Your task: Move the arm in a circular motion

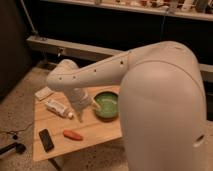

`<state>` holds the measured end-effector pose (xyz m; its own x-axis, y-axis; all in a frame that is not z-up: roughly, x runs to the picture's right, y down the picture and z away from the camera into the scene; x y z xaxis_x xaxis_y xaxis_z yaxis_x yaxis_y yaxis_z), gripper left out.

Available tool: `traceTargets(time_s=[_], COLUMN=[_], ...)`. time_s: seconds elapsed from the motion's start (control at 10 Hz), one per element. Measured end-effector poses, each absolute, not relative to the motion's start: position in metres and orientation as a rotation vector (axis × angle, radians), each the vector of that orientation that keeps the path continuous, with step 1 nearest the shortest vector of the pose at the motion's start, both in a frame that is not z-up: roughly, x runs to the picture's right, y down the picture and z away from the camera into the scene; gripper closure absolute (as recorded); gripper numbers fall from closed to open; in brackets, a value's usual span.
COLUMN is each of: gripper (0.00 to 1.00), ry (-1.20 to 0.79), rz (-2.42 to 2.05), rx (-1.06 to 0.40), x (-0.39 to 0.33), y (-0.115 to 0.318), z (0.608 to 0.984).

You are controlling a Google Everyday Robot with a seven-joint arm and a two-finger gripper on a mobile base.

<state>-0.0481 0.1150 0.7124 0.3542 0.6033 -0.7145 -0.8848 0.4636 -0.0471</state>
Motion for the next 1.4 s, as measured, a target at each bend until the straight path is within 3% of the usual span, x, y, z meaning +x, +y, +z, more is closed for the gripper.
traceTargets(time_s=[0.4,0.6,1.1,1.4], gripper=[0.35,0.35,0.35,0.35], ry=[0.761,0.714,0.470,0.324], rz=[1.284,1.356,1.384,1.261], rx=[-0.276,-0.203,-0.137,-0.199], x=[0.024,0.020,-0.087,-0.197], y=[0.041,0.000,-0.096,-0.100], z=[0.734,0.738,0.738,0.732])
